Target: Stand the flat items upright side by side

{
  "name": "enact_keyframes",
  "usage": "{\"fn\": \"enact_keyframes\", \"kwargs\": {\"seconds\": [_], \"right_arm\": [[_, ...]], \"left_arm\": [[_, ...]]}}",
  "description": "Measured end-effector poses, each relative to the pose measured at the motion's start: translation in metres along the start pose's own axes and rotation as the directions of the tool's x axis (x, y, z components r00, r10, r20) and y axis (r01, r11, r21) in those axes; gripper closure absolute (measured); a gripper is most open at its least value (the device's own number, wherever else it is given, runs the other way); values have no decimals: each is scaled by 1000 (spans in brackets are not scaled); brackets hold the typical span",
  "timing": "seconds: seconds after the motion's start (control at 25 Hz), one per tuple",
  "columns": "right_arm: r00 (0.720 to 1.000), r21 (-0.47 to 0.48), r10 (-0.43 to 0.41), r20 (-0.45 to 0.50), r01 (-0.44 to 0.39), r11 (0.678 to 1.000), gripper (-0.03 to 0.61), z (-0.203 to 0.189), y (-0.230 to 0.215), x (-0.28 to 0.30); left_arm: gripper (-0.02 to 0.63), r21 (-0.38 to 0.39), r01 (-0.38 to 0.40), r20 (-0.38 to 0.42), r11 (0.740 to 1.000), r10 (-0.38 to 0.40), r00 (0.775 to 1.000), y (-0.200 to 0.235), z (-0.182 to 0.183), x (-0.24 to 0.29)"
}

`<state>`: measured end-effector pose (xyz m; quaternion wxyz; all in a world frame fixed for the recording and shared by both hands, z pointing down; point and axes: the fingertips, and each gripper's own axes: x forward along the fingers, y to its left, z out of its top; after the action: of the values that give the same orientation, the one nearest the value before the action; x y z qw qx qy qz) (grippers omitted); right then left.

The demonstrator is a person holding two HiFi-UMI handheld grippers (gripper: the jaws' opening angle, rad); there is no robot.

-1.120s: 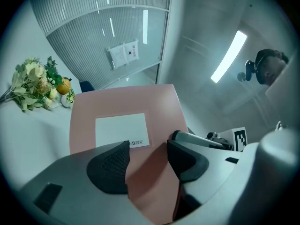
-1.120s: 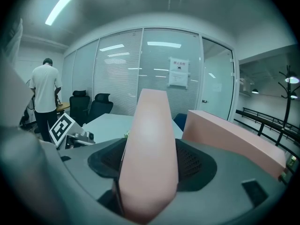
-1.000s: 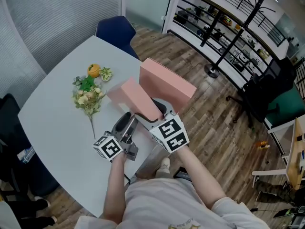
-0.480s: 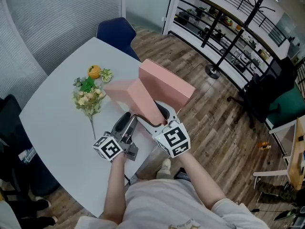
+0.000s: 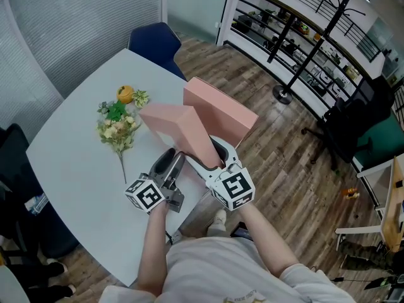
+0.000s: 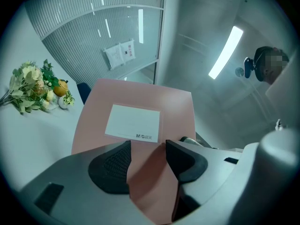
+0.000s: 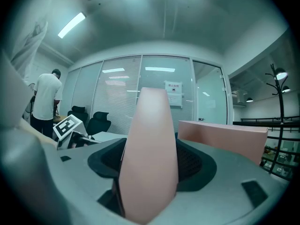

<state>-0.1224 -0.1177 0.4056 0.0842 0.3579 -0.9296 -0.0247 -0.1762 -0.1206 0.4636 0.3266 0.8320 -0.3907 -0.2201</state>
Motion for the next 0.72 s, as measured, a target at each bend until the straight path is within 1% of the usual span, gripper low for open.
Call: {"fn": "enact_keyframes", "kwargs": {"seconds": [0.08, 0.16, 0.48, 0.72], "right_arm": [[1000, 3, -2, 4, 2, 1000, 253, -1, -2, -2], [1000, 5, -2, 7, 2, 1000, 253, -1, -2, -3], [1000, 12, -7, 6, 7, 1000, 253, -1, -4, -4], [1000, 17, -6, 26, 5, 1000, 253, -5, -5, -8]], "left_arm": [[388, 4, -5, -28, 1000, 5, 1000, 1, -7, 1], [385, 1, -10, -41, 1000, 10, 999, 2, -11, 1], [383, -11, -14, -47, 1000, 13, 999, 3, -15, 2], [383, -14, -7, -53, 1000, 6, 999, 4, -17, 3]]}}
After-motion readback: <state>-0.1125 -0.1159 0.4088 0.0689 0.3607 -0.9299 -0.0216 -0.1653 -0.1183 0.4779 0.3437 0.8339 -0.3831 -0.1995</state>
